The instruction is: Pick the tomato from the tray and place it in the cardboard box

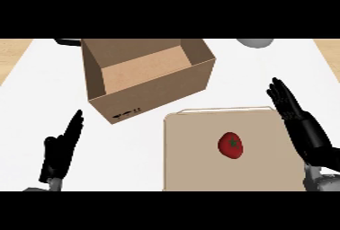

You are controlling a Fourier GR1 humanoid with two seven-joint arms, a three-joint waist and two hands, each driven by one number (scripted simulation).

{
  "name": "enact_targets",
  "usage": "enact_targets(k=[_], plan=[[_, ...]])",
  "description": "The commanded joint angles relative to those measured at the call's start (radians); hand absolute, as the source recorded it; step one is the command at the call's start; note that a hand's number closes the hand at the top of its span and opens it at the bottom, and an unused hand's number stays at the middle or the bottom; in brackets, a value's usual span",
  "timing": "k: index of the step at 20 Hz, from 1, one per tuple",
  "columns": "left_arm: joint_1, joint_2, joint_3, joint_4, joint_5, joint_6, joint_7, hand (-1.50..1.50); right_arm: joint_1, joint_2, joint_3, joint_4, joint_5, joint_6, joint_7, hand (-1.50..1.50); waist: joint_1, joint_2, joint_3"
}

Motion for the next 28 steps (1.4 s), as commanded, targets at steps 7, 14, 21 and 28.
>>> enact_targets(k=[7,14,21,28], plan=[[-0.043,0.068,0.049,-0.065,-0.066,0.050,-0.016,0.00,0.042,-0.064,-0.151,0.133,0.317,-0.399,0.163,-1.50,-0.072,0.047,-0.022],[0.007,0.081,0.026,-0.125,-0.082,0.025,-0.001,0.00,0.045,0.372,-0.146,-0.035,0.401,-0.957,0.130,-1.50,-0.021,0.013,0.010],[-0.017,0.074,0.044,-0.130,-0.088,0.026,0.028,0.00,0.160,0.127,-0.003,-0.074,0.730,-0.685,0.555,-1.50,-0.031,0.016,0.002],[-0.013,0.067,0.022,-0.168,-0.123,0.052,0.052,0.00,0.198,-0.003,0.123,-0.223,0.753,-0.270,0.915,-1.50,-0.020,0.014,0.003]])
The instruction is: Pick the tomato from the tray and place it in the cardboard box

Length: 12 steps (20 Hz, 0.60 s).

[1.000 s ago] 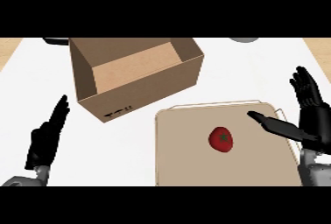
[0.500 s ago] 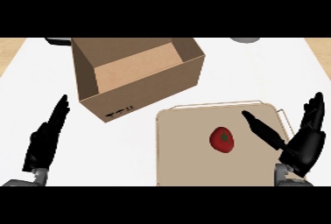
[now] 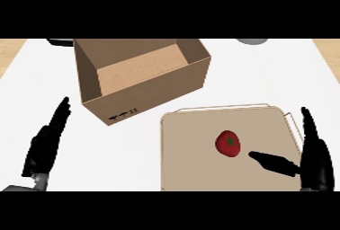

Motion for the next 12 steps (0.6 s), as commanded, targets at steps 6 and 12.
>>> enact_targets(k=[6,12], plan=[[0.016,-0.042,-0.028,0.011,-0.032,0.012,-0.022,0.00,-0.140,-0.033,0.151,-0.228,-0.043,0.465,0.583,-1.50,0.016,0.003,0.003],[0.008,-0.018,0.013,-0.009,-0.020,-0.031,-0.010,0.00,-0.245,0.081,0.215,-0.153,0.037,0.488,0.751,-1.50,0.013,0.004,0.006]])
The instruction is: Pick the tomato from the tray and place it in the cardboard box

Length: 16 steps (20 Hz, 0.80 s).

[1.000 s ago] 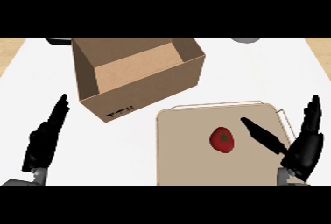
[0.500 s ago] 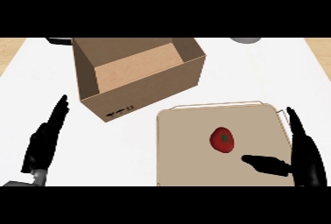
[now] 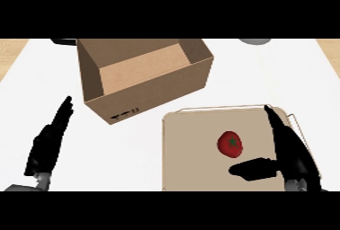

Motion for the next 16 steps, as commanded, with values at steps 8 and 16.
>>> enact_targets(k=[8,16], plan=[[0.003,-0.027,0.003,-0.039,-0.028,-0.008,0.031,0.00,-0.104,0.152,0.037,0.142,0.116,0.059,0.232,-1.50,0.004,0.002,0.002],[0.010,-0.025,0.046,-0.019,-0.041,-0.036,0.023,0.00,-0.042,0.208,0.044,0.128,0.171,0.098,0.209,-1.50,-0.008,0.000,0.002]])
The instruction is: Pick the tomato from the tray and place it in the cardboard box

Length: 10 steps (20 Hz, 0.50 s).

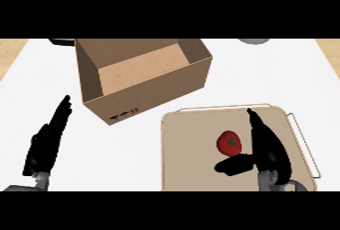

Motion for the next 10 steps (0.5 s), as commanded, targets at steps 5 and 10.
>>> enact_targets(k=[5,10], plan=[[-0.012,-0.043,0.026,0.061,-0.020,-0.024,-0.037,0.00,-0.009,0.073,-0.030,0.095,0.052,0.015,0.070,-1.50,-0.001,0.002,0.000],[0.010,-0.034,0.062,0.057,-0.026,-0.061,-0.069,0.00,0.017,0.092,-0.047,0.049,0.085,0.060,0.082,-1.50,-0.004,0.000,0.000]])
